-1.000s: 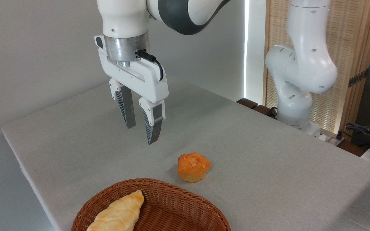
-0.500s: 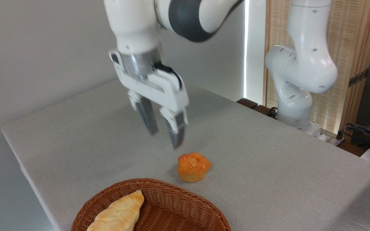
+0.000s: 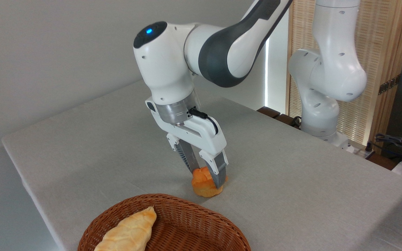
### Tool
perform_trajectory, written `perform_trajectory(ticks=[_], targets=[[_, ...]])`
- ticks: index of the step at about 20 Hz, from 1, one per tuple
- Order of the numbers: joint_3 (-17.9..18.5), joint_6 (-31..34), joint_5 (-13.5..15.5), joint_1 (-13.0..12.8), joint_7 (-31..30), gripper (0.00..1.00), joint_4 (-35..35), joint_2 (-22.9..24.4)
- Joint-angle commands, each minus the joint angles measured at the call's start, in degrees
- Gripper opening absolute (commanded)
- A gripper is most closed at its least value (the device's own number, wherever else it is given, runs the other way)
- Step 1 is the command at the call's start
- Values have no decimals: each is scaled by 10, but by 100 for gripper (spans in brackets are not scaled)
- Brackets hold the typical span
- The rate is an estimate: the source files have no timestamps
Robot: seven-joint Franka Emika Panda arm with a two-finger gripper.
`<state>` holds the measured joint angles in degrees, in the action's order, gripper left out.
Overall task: Put bread into the basket
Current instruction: 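Lower the gripper around the orange roll and close on it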
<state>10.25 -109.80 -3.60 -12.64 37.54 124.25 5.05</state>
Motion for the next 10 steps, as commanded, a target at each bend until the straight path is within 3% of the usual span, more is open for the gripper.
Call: perform_trajectory(ticks=[1, 3, 6, 7, 10], targets=[[3, -12, -11, -5, 6, 100, 16, 3], [3, -12, -15, -4, 8, 97, 16, 2], [3, -13, -19, -4, 25, 50, 16, 2], [3, -12, -19, -4, 28, 46, 16, 2], [3, -13, -18, -4, 28, 48, 15, 2]])
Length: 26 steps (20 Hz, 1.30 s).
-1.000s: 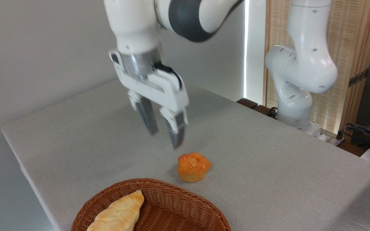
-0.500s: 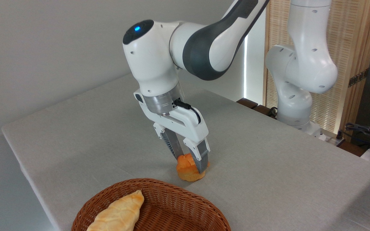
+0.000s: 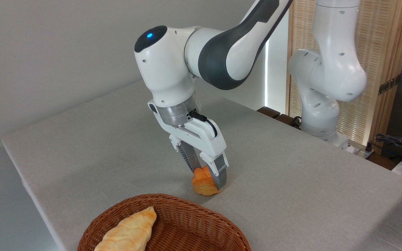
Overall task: Put bread into the basket
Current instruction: 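Lower the gripper around the orange roll and close on it, then lift the roll and carry it over the wicker basket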
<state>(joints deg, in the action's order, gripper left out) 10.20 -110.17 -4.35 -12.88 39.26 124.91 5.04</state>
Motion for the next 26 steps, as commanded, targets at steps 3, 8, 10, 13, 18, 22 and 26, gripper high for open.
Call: perform_trajectory(ticks=[3, 8, 10, 13, 18, 22, 26], targets=[[3, -9, -10, -1, 11, 48, 9, 2], [3, -7, -10, -1, 10, 48, 5, 3], [3, 1, 0, 0, 9, 48, -22, 9], [3, 12, 28, 0, 9, 48, -72, 10], [5, -22, 31, 2, 10, 48, -122, 8], [21, -85, 22, 2, 10, 70, -126, 3], [45, -166, 15, 3, 9, 100, -124, -2]])
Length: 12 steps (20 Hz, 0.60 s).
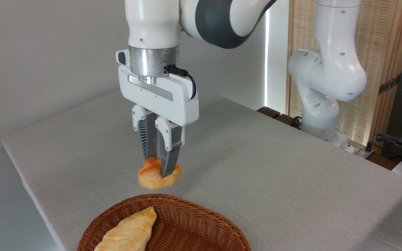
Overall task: Put bread into the basket
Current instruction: 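Lift the roll and carry it over the wicker basket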
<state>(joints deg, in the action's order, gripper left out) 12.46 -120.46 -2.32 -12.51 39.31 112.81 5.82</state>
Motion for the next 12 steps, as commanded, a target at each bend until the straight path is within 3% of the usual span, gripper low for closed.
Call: perform_trajectory(ticks=[1, 12], targets=[[23, -72, -16, -1, 9, 100, -4, -13], [22, -72, -23, -1, 5, 100, -4, -19]])
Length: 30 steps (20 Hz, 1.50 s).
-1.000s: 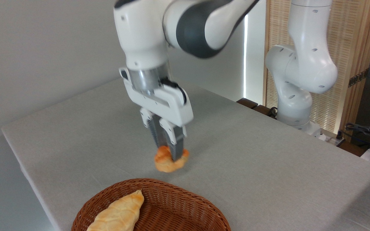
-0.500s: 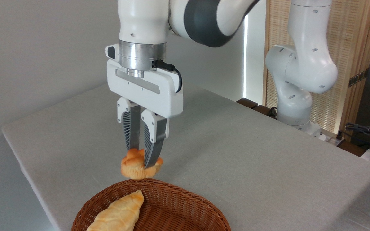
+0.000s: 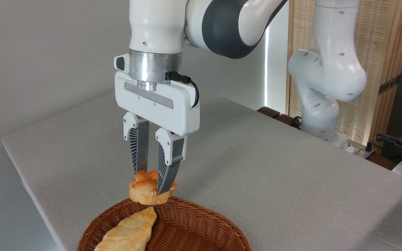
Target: Put bread into the basket
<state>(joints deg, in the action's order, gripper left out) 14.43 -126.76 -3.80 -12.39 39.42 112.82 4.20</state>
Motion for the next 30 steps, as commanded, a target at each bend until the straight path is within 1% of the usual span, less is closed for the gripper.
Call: perform_trajectory(ticks=[1, 12, 14, 16, 17, 18, 20, 21, 25, 28, 30], targets=[[2, -9, -8, -4, 3, 100, -4, -3], [-4, -5, -7, -4, 0, 100, -6, 4], [-5, 6, 1, -4, 0, 100, -13, 7], [-6, 59, 1, -8, 0, 100, -43, 12], [-7, 97, 2, -11, 1, 100, -66, 12], [-9, 113, 2, -11, 1, 100, -74, 12], [-28, 142, 9, -11, 0, 100, -82, 12], [-34, 163, 20, -11, 0, 100, -82, 12], [-34, 203, 39, -11, 1, 100, -82, 10], [-37, 231, 37, -11, 0, 100, -82, 7], [-42, 237, 35, -11, -1, 100, -82, 7]])
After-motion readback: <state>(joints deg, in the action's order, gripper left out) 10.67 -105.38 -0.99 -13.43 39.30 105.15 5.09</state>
